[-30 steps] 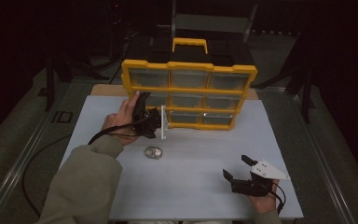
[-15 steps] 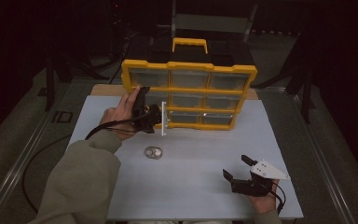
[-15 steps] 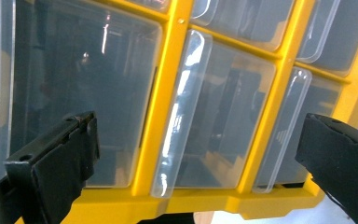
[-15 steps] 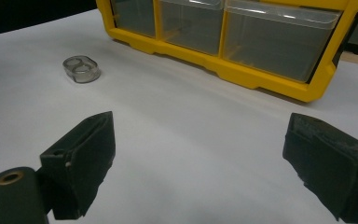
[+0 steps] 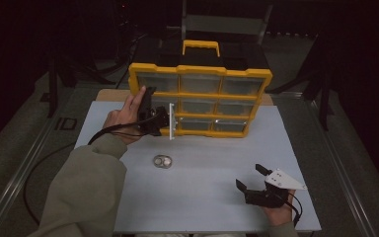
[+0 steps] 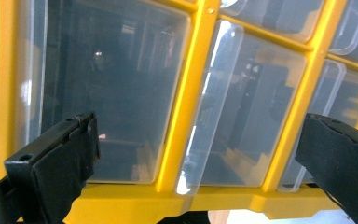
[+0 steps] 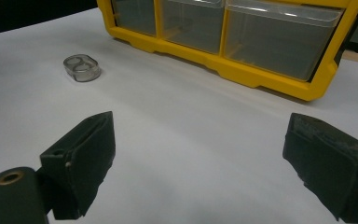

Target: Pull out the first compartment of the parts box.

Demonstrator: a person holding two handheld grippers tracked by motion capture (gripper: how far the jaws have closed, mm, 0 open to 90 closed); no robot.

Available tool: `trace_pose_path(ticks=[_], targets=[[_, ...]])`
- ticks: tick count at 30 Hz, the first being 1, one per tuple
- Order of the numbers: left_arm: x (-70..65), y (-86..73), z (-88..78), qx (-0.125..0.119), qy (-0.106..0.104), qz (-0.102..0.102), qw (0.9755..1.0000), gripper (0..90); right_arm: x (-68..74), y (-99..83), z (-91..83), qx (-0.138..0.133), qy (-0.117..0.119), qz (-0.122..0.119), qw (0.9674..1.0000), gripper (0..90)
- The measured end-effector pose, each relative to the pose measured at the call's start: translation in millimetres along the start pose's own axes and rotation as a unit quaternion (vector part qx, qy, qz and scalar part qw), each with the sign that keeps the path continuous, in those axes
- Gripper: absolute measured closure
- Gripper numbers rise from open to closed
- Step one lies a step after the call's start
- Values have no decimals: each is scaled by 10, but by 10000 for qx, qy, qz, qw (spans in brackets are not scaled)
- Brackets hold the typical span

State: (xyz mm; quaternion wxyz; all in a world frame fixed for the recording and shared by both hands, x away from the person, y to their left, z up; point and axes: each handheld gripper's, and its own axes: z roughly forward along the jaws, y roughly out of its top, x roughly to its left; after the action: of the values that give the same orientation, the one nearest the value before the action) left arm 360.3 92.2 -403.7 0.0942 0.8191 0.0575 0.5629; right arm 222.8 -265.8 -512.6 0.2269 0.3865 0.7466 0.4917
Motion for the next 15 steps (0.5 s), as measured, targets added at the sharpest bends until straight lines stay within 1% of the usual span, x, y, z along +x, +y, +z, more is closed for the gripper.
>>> trace_pose_path(ticks=[5, 6, 11, 12, 15], targets=[[22, -10, 0, 22, 32, 23, 10000, 4, -1, 0, -2, -5, 2, 16, 10000, 96], [31, -15, 1, 37, 72, 63, 9999, 4, -1, 0, -3, -4, -1, 13, 10000, 96], [58, -16, -5, 38, 152, 78, 9998, 4, -2, -1, -1, 3, 2, 10, 10000, 96], [73, -13, -4, 28, 202, 103, 9997, 4, -1, 0, -2, -2, 0, 9, 10000, 96], [86, -8, -2, 31, 208, 102, 9997, 4, -1, -1, -2, 0, -2, 12, 10000, 96]])
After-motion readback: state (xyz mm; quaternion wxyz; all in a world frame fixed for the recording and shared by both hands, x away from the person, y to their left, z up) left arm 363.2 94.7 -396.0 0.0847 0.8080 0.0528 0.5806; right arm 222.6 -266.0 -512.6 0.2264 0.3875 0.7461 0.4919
